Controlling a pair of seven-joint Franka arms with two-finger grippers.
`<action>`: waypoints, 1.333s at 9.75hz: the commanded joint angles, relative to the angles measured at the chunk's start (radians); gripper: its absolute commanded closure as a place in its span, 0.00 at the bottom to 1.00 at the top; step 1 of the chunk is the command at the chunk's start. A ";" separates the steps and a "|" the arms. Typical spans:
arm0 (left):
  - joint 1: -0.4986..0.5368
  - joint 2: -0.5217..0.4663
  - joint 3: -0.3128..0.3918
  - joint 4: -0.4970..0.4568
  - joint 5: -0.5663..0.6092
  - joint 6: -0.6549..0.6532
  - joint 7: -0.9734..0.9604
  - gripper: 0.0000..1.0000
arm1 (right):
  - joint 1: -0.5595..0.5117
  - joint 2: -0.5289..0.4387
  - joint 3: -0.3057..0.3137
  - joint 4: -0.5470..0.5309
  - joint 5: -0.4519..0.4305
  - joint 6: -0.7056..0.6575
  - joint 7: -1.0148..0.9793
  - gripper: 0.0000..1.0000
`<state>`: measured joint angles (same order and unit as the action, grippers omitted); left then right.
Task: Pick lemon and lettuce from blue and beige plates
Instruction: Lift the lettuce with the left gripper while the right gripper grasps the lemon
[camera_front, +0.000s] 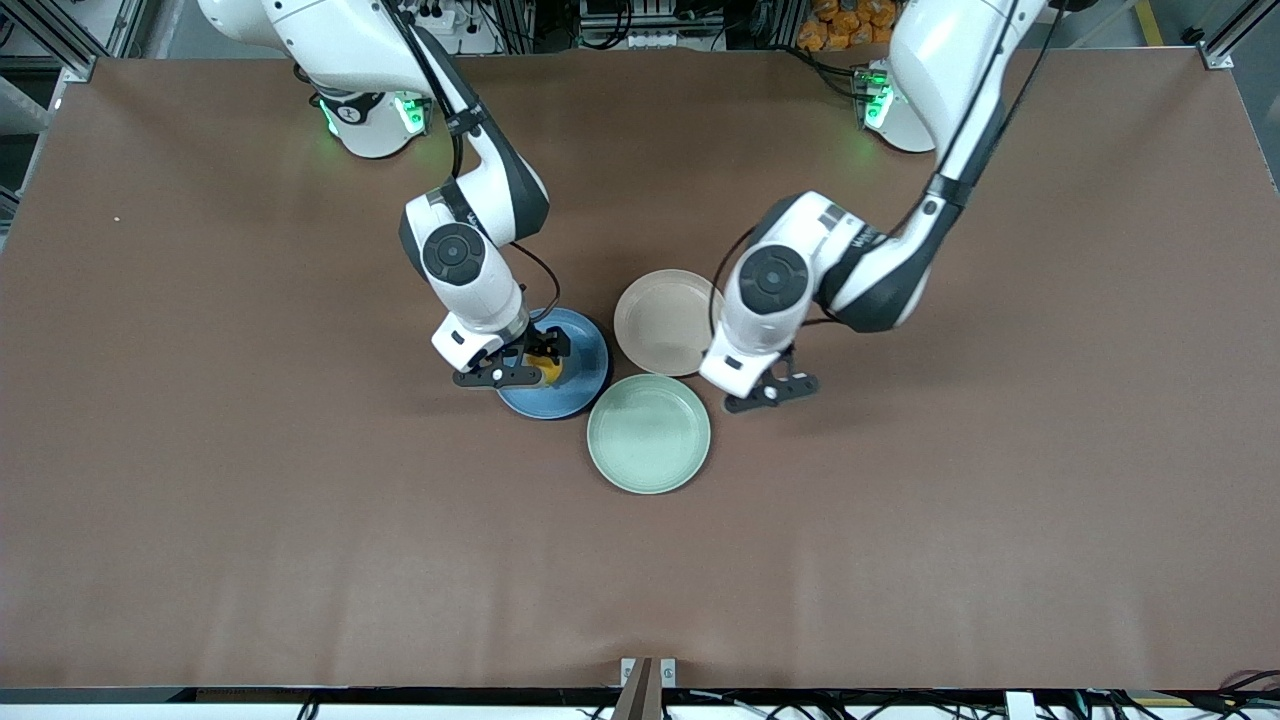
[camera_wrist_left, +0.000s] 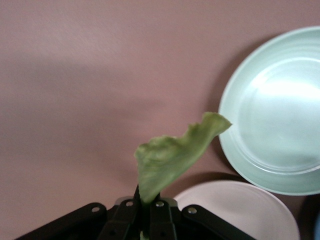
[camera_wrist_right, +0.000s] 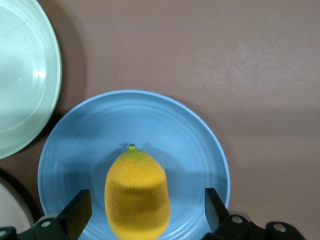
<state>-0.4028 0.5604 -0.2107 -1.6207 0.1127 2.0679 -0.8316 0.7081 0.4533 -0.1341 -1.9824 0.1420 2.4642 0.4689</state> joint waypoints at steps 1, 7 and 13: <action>0.060 -0.036 -0.006 -0.016 0.024 -0.029 0.105 1.00 | 0.033 0.022 -0.007 -0.012 0.021 0.050 0.027 0.00; 0.249 -0.021 -0.007 -0.015 0.088 -0.028 0.466 1.00 | 0.059 0.085 -0.009 -0.016 0.021 0.119 0.048 0.00; 0.312 0.041 -0.006 -0.008 0.090 -0.012 0.620 0.10 | 0.071 0.113 -0.009 -0.046 0.021 0.194 0.048 0.00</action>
<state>-0.0957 0.6010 -0.2067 -1.6347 0.1742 2.0520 -0.2230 0.7618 0.5651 -0.1344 -2.0215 0.1421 2.6430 0.5068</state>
